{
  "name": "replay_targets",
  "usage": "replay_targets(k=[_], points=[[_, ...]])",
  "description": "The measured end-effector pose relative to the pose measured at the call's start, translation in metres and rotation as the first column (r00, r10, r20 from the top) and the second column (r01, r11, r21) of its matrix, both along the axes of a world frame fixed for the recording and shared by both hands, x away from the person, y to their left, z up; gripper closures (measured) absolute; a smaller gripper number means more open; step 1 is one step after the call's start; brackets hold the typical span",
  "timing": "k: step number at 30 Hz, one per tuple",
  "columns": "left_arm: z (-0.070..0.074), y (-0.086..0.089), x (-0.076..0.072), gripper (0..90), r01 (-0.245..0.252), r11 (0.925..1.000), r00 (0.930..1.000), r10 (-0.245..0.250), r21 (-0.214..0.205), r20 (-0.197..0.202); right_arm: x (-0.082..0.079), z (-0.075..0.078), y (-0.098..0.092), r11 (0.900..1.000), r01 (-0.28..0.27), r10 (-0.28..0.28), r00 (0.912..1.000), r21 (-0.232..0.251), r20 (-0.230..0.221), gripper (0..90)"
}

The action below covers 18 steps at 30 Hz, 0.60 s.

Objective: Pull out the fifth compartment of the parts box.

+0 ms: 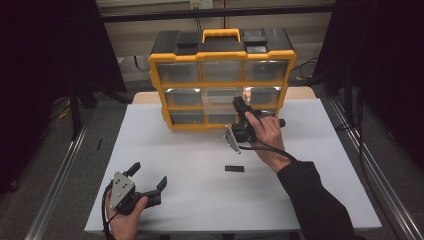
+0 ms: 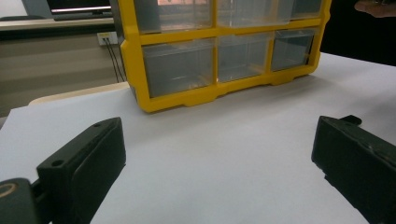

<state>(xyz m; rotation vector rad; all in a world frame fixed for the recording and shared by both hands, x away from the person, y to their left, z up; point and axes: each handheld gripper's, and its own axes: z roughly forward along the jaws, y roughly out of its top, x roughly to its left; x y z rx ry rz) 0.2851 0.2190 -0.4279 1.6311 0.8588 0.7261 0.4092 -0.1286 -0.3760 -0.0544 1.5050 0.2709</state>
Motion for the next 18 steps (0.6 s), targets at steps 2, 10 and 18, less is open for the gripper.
replay_targets(k=[2,10,18], points=[[0.0,0.0,-0.0001,3.0,0.0,1.0,1.0,0.0,0.002,0.001,-0.0006,-0.0002,0.0,1.0,0.001,-0.001,1.0,0.001,0.0,79.4],[0.0002,-0.0001,-0.0001,3.0,0.0,1.0,1.0,0.0,-0.004,0.002,-0.0041,-0.001,0.0003,1.0,-0.006,0.006,1.0,0.004,0.0,79.1],[0.0002,-0.0003,-0.0003,3.2,0.002,1.0,1.0,-0.002,-0.001,0.001,-0.007,-0.0015,-0.0006,0.9999,-0.012,0.012,0.9999,0.006,0.002,79.0]])
